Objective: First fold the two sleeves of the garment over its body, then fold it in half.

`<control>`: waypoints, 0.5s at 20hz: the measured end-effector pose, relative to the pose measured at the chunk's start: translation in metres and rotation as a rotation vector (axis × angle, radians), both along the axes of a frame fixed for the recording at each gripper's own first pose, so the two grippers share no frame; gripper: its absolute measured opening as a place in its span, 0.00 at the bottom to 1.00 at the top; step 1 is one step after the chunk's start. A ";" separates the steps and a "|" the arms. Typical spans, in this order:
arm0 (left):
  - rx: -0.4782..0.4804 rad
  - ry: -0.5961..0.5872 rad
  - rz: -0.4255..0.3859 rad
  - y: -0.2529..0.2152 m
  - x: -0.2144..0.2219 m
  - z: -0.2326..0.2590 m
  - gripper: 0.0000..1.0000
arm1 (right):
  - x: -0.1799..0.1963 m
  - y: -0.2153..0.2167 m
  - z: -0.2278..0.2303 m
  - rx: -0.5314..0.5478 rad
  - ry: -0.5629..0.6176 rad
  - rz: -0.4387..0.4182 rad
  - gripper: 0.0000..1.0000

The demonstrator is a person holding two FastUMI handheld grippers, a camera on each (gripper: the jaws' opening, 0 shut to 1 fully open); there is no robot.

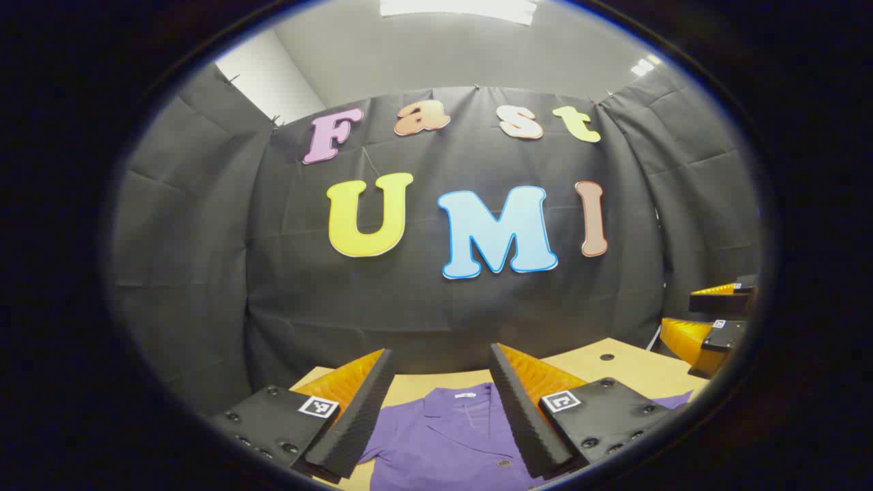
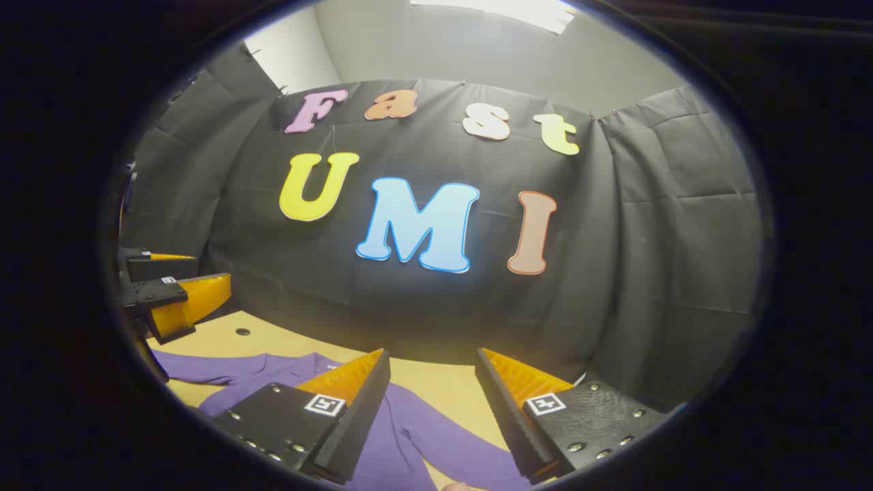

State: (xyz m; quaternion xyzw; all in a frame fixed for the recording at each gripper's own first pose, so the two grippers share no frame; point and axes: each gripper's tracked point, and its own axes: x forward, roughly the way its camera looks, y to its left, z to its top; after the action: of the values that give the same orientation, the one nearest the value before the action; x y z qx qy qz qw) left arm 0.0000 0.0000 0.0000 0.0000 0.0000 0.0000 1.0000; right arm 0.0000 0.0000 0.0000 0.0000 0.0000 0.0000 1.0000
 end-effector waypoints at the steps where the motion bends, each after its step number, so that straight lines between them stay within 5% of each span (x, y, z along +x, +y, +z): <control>1: 0.000 0.000 0.000 0.001 0.000 0.000 0.96 | 0.000 0.000 -0.001 0.001 0.002 0.000 0.81; 10: 0.010 0.007 -0.001 0.002 -0.003 -0.002 0.96 | 0.001 0.001 -0.013 0.012 0.056 0.000 0.81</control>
State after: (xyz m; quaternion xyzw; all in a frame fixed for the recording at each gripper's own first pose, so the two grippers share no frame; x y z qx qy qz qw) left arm -0.0026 0.0019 -0.0022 0.0048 0.0033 -0.0004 1.0000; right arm 0.0012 0.0010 -0.0130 0.0061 0.0280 0.0001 0.9996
